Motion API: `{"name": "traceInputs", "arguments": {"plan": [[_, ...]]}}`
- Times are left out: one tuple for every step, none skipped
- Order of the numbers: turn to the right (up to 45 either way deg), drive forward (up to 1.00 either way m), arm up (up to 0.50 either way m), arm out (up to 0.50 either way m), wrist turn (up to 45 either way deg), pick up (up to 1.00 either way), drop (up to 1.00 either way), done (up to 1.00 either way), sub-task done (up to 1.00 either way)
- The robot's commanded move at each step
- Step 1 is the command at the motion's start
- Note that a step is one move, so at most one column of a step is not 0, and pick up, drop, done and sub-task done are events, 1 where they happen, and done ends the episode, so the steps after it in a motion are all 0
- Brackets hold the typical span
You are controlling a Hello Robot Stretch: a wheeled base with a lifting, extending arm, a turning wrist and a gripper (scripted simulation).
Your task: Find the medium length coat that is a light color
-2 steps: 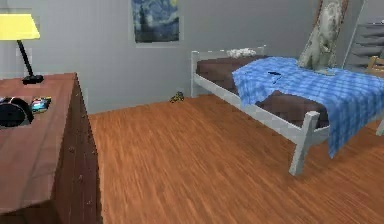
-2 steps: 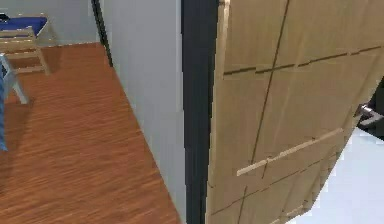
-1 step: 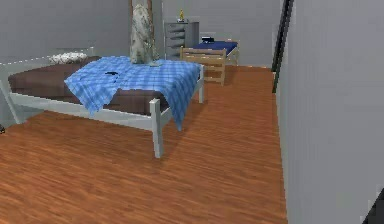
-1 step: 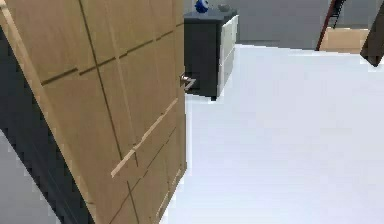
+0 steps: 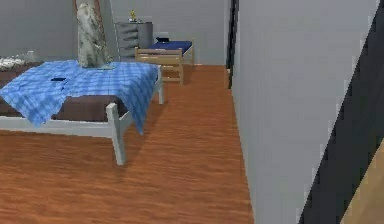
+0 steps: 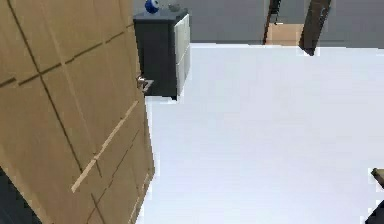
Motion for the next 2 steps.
{"name": "traceInputs", "arguments": {"plan": [[0.0,1.00,0.00,0.00,0.0,0.00,0.00,0.00,0.00],[0.0,1.00,0.00,0.00,0.0,0.00,0.00,0.00,0.00]]}}
